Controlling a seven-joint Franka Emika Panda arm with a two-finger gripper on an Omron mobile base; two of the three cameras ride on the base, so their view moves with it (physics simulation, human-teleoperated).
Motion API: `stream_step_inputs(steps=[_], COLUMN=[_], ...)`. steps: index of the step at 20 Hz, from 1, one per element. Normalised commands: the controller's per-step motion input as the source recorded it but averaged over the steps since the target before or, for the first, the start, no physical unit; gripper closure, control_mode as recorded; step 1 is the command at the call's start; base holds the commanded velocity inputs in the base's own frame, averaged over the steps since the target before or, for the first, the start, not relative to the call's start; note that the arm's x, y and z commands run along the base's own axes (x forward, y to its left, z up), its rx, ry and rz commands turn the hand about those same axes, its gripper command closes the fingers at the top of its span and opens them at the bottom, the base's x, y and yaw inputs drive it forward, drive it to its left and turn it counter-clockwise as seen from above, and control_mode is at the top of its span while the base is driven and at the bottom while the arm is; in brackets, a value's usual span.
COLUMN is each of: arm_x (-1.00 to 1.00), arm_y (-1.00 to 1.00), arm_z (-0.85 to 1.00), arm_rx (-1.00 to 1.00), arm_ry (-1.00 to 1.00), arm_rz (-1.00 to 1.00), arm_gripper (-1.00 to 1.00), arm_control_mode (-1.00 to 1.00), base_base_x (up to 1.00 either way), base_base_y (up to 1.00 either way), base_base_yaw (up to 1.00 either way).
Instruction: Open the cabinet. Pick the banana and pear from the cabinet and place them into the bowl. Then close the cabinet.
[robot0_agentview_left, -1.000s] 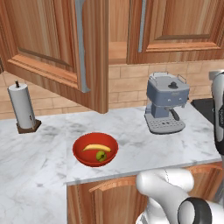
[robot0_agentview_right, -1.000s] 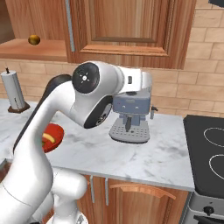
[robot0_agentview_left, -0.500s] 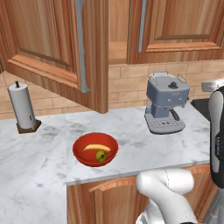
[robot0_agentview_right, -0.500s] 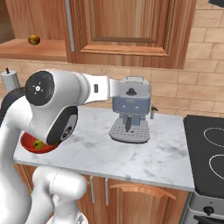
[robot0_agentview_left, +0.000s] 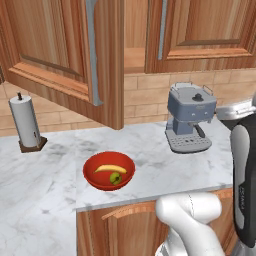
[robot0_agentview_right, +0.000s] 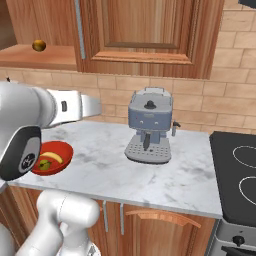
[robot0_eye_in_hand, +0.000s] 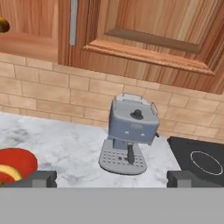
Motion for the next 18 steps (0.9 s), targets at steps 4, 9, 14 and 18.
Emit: stream_step_inputs(steps=[4,9,14,18], arm_x=[-0.25,-0.22,-0.18,-0.07], arm_y=[0.59,0.56,0.55,0.49], arm_z=[0.0,0.0,0.0,0.0], arm_rx=[-0.01,-0.02,-0.03,-0.04], arm_ry=[0.0,0.0,-0.02,-0.08], arm_rz=[0.1,0.11,0.06,0.0], arm_gripper=[-1.0,-1.0,-1.0,-1.0], arm_control_mode=[-1.0,-1.0,-1.0,-1.0], base_base_x=[0.0,0.0,0.0,0.0], base_base_y=[0.0,0.0,0.0,0.0], base_base_yaw=[0.0,0.0,0.0,0.0])
